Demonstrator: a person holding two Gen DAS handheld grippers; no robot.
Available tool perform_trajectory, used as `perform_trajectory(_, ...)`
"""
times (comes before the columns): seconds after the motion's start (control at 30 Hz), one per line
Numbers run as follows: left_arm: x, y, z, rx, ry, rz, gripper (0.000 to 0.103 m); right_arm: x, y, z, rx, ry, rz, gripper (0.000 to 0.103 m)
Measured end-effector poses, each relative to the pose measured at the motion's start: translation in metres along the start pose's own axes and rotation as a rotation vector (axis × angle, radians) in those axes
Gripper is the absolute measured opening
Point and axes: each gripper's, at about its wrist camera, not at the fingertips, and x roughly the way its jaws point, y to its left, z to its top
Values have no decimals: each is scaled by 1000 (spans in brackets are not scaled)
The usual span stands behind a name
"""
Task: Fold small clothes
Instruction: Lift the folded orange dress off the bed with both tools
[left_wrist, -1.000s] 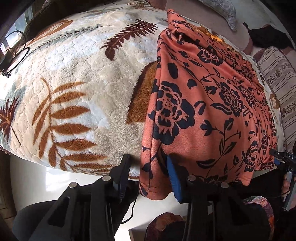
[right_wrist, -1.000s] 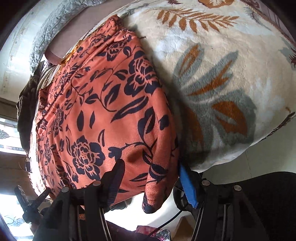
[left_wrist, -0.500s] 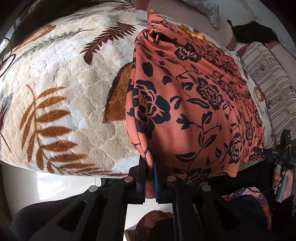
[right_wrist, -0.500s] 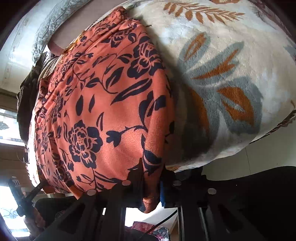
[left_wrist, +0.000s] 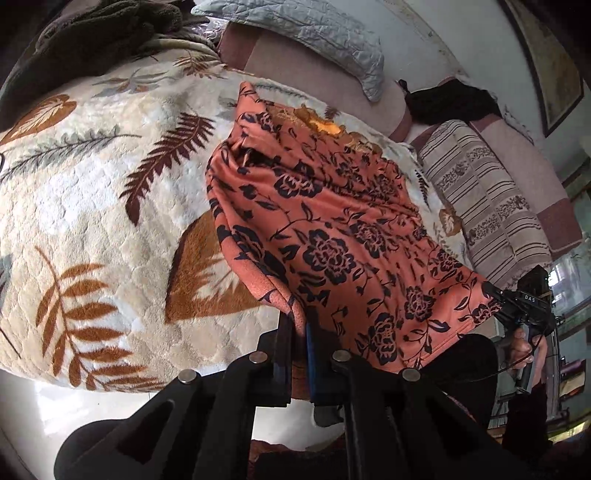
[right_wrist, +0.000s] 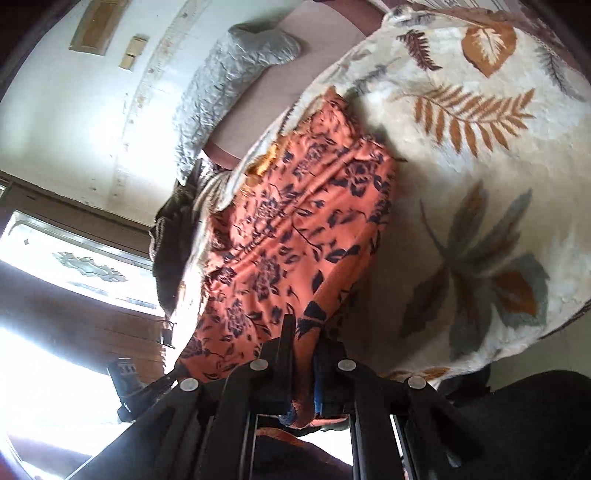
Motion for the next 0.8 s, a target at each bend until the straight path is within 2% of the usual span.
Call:
perform_trajectory(0.1, -15, -7, 39, 13, -36, -28, 6, -1, 17, 25, -24, -32, 46, 7)
perform_trajectory(0.27, -30, -12, 130, 31, -106, -42, 6, 4, 46, 103, -65, -119, 31, 7)
perform_trajectory(0.37, -15, -6, 190, 3, -125, -33, 6, 19, 54, 165, -40, -180, 26, 7)
perform_trajectory(0.43, 9, 4, 230, -24, -121, -4, 6, 38, 53, 208, -10, -222, 5, 7)
perform_trajectory(0.53, 62, 27, 274, -72, -108, 54, 6, 82, 27, 264, 92, -255, -14, 7)
perform_trajectory(0.6, 104, 46, 290, -99, -88, 97, 6, 123, -2, 288, 183, -266, -30, 7)
perform_trajectory(0.73, 181, 90, 297, -210, -14, 157, 7, 203, -70, 307, 379, -220, -37, 11)
perform_trajectory(0.77, 191, 99, 295, -234, -13, 144, 7, 216, -85, 307, 417, -218, -52, 11)
perform_trajectory(0.8, 196, 107, 293, -258, -23, 119, 8, 224, -98, 306, 440, -229, -29, 11)
